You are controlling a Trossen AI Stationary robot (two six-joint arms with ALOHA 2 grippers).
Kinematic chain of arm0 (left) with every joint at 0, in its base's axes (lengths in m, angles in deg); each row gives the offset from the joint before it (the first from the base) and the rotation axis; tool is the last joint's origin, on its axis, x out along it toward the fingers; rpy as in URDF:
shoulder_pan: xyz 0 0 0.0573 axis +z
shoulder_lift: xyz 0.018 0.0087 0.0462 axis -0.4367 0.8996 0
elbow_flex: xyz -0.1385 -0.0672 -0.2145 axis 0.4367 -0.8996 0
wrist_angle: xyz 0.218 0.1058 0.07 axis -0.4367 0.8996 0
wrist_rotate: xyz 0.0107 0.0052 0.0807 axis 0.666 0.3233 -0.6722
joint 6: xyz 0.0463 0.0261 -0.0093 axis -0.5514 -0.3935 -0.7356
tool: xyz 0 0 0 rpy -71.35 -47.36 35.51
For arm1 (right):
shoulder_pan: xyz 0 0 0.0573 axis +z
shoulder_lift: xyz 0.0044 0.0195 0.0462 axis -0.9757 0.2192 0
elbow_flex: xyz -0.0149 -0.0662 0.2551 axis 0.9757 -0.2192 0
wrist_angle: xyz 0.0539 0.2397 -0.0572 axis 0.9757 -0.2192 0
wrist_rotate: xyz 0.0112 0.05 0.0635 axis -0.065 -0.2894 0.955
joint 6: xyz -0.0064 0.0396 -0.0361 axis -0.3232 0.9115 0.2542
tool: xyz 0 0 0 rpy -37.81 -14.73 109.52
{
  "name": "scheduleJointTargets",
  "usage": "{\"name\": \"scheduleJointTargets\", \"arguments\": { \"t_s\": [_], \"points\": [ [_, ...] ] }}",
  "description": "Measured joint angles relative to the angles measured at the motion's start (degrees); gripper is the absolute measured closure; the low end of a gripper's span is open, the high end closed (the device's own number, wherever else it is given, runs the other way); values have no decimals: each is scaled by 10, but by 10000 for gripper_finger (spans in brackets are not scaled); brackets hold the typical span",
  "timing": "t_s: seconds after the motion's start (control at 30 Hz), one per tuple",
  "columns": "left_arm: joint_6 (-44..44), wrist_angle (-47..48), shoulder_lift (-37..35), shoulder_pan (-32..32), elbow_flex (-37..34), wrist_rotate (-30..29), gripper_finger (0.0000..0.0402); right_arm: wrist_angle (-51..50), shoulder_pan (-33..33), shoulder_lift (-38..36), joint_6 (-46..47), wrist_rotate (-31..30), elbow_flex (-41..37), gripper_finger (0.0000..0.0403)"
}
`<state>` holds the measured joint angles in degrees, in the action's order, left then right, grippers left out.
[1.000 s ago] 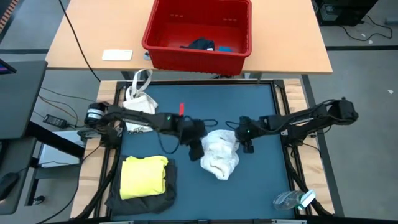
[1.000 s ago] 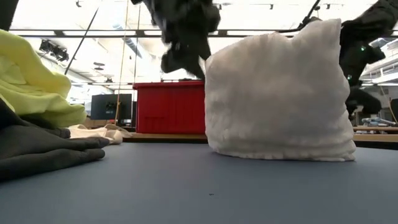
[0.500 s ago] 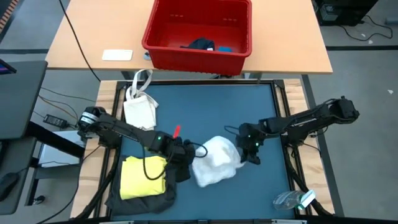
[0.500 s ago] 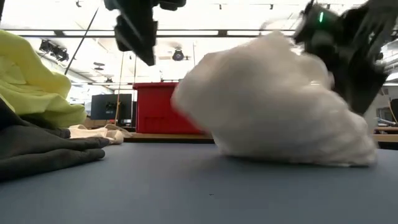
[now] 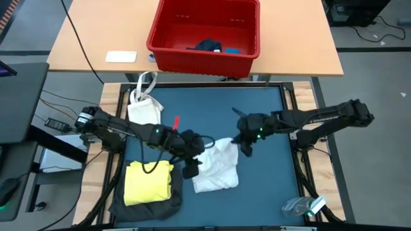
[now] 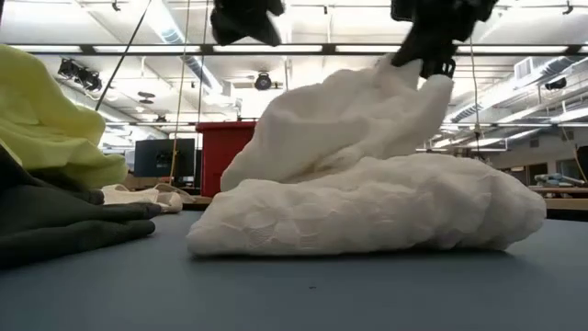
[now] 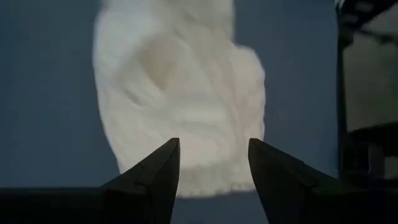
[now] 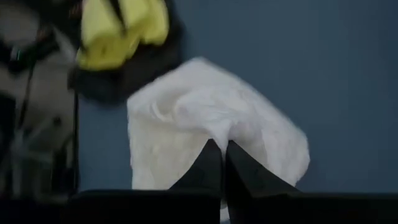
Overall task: Fold laundry
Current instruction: Fold the white blouse
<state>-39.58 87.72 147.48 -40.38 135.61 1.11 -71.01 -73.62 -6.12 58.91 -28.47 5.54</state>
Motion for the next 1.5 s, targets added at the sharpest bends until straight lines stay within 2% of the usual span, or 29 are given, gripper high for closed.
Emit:
{"name": "scheduleJointTargets", "arguments": {
  "t_s": [0.23, 0.3, 0.6, 0.67, 0.8, 0.93, 1.03, 1.1, 1.17, 1.2, 1.3, 1.4, 1.5],
  "points": [
    [10, -36, 6, -21, -60, -60, 194, -3, -60, 9, 74, -10, 12, 395],
    [25, -40, 6, -21, -78, -71, 186, 3, -71, 11, 87, 6, 12, 395],
    [26, -204, 6, -19, -147, -50, 159, 0, -80, 11, 146, 9, 12, 394],
    [19, -203, 6, -19, -154, -44, 162, 0, -85, 11, 151, 7, 12, 393],
    [16, -207, 7, -19, -159, -44, 196, 1, -92, 11, 167, 38, 12, 393],
    [12, -211, 7, -3, -165, -44, 280, 2, -93, 11, 163, 77, 12, 393],
    [-9, -213, 6, 28, -165, -45, 363, 4, -118, 11, 122, 67, 12, 392],
    [-33, -204, -3, 63, -165, -51, 389, 32, -153, 13, 68, 8, 11, 392],
    [-59, -174, -19, 112, -157, -79, 390, 88, -194, 13, -3, -71, 11, 389],
    [-63, -147, -28, 140, -151, -102, 390, 114, -216, 13, -34, -91, 11, 385],
    [-42, -69, -48, 231, -142, -134, 389, 145, -277, 12, -50, -72, 12, 355],
    [1, -19, -59, 300, -142, -81, 375, 92, -314, 12, -21, -17, 12, 301],
    [12, -10, -59, 323, -147, -7, 348, 8, -318, 12, 10, -29, 12, 239]
  ]
}}
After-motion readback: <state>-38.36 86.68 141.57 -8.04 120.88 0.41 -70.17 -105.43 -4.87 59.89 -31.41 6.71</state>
